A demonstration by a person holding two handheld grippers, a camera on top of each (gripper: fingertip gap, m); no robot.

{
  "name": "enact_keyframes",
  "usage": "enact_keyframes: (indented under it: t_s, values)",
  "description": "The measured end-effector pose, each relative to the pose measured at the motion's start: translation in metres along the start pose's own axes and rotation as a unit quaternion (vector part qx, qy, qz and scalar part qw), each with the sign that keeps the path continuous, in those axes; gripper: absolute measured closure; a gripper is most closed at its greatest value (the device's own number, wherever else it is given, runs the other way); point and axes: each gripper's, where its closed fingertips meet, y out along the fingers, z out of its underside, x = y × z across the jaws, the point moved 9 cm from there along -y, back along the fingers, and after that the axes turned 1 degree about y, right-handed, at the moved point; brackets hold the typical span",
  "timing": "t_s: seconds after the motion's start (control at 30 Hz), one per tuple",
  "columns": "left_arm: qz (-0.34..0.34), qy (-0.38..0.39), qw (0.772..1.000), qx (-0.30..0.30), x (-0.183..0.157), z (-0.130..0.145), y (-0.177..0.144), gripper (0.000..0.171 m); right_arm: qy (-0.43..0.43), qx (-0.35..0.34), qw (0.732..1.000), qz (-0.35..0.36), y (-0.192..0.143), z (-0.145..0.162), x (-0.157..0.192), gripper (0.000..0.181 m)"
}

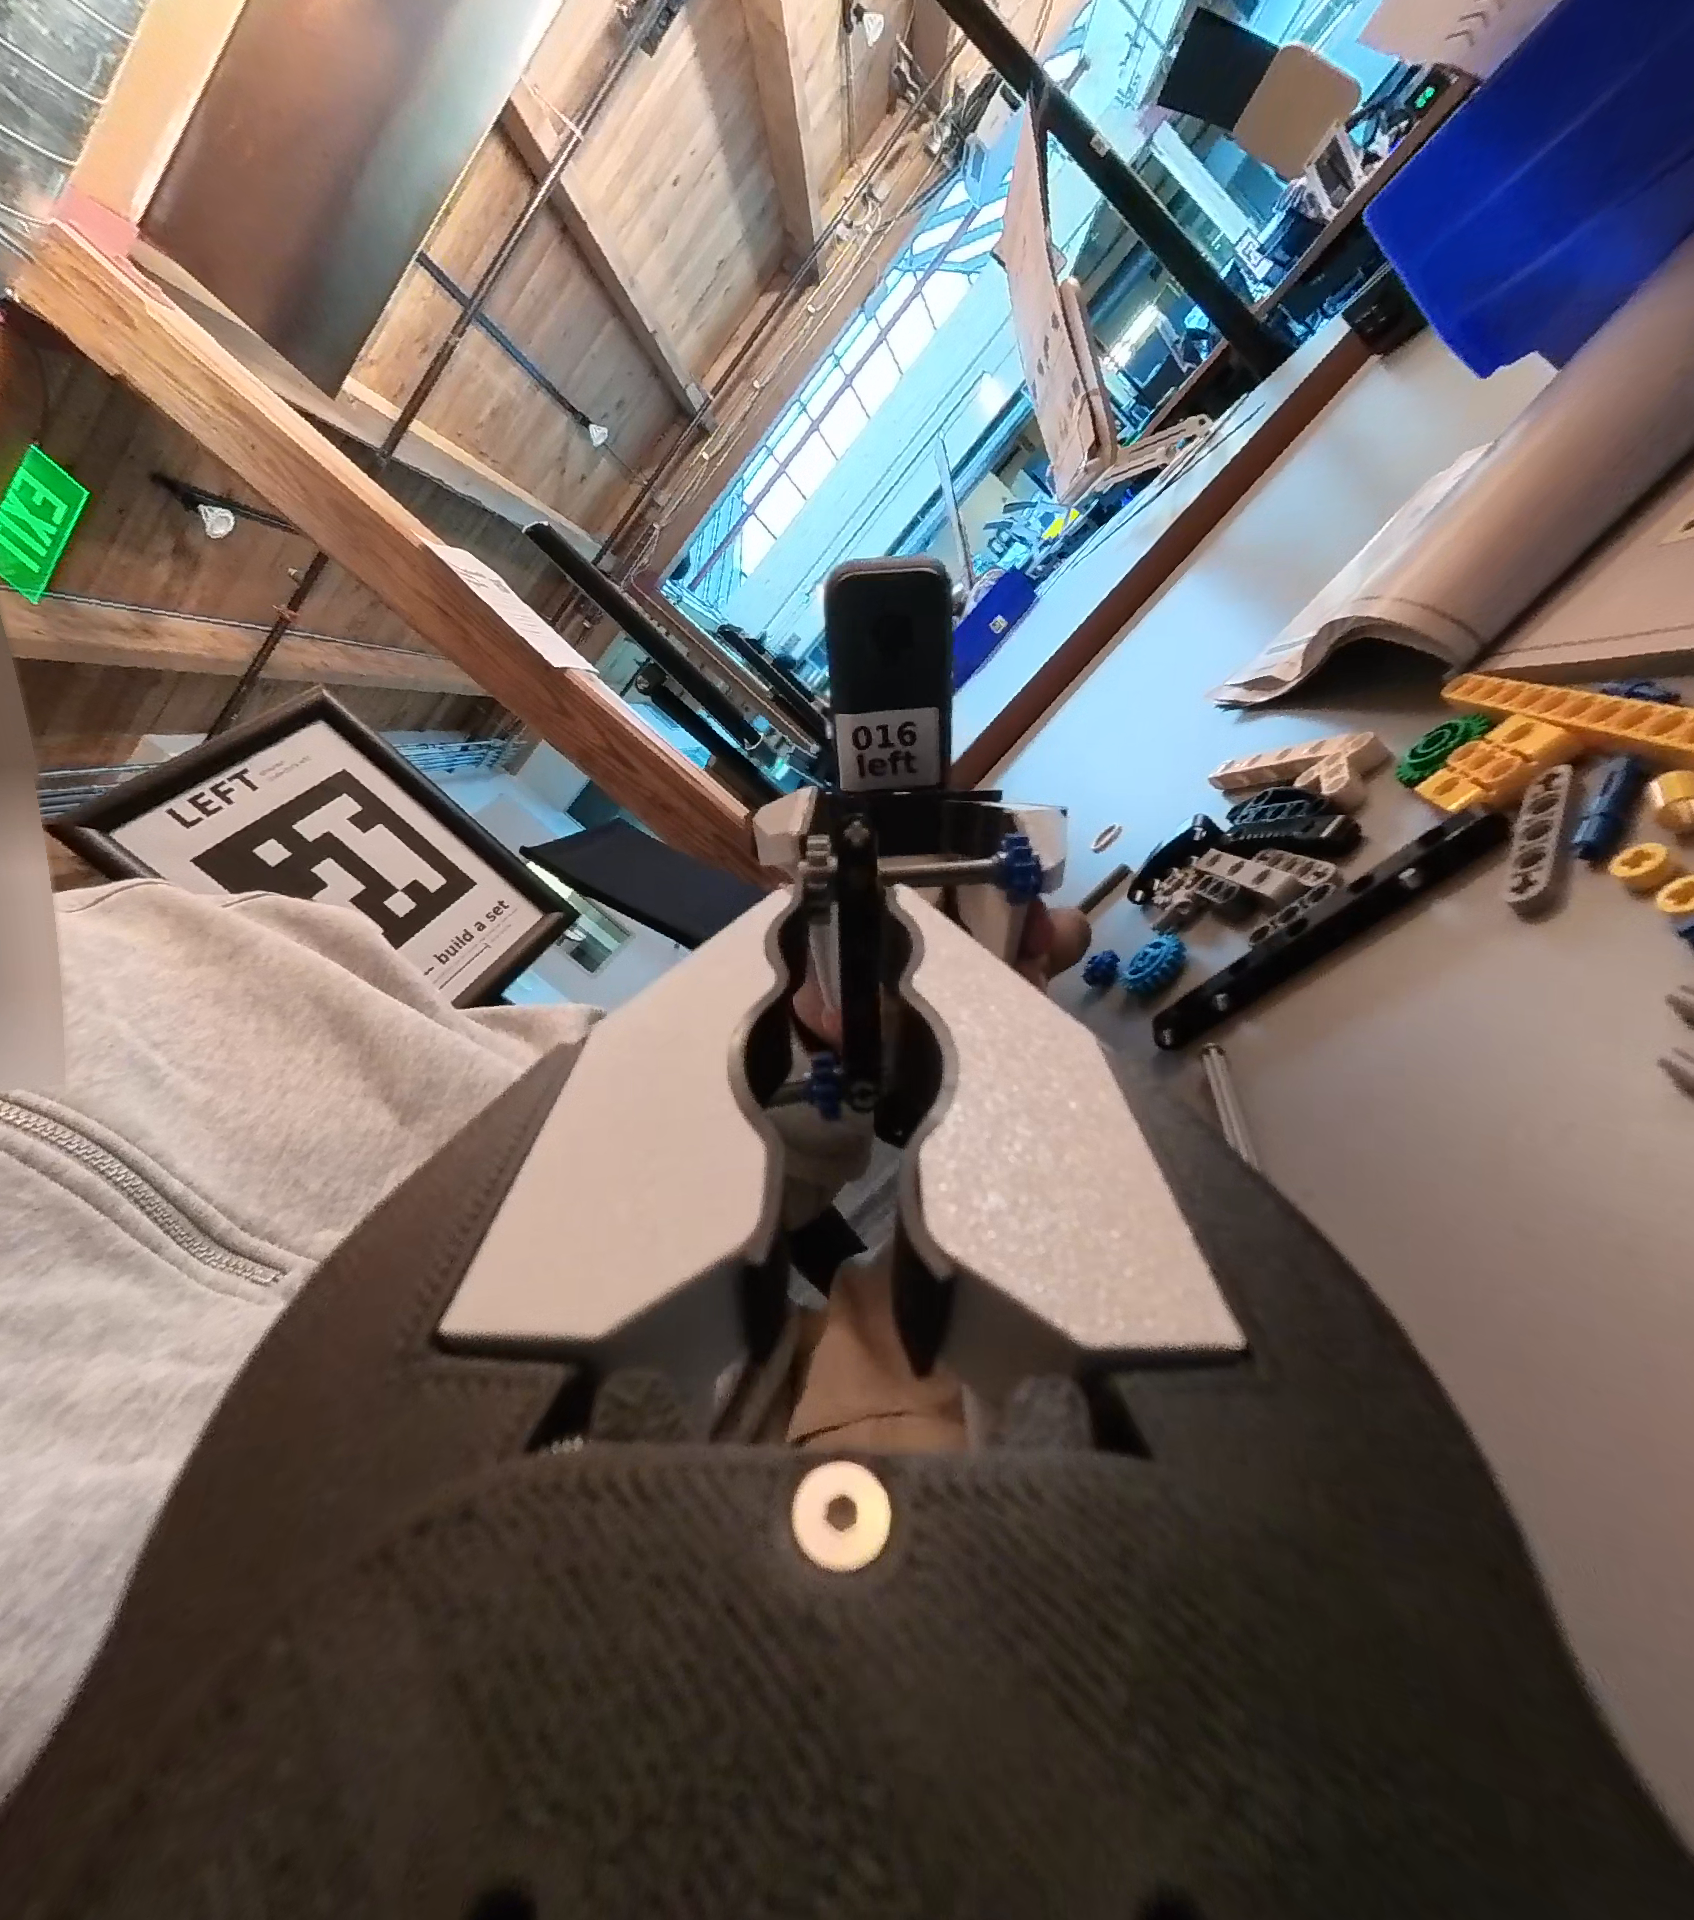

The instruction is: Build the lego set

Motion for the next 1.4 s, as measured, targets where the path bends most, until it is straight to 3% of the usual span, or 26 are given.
enact_keyframes:
  t_s: [0.53,1.4]
  values:
    - [-0.014,0.021,1.000,-0.008,-0.0019,-0.0001,0.0002,0.128,0.006,-0.007,1.000,0.003,-0.0002,-0.0003,-0.0015,0.171]
    - [-0.007,0.047,0.999,-0.014,-0.0059,0.0010,0.0003,0.148,0.014,-0.008,1.000,0.007,0.0025,-0.0003,-0.0021,0.171]
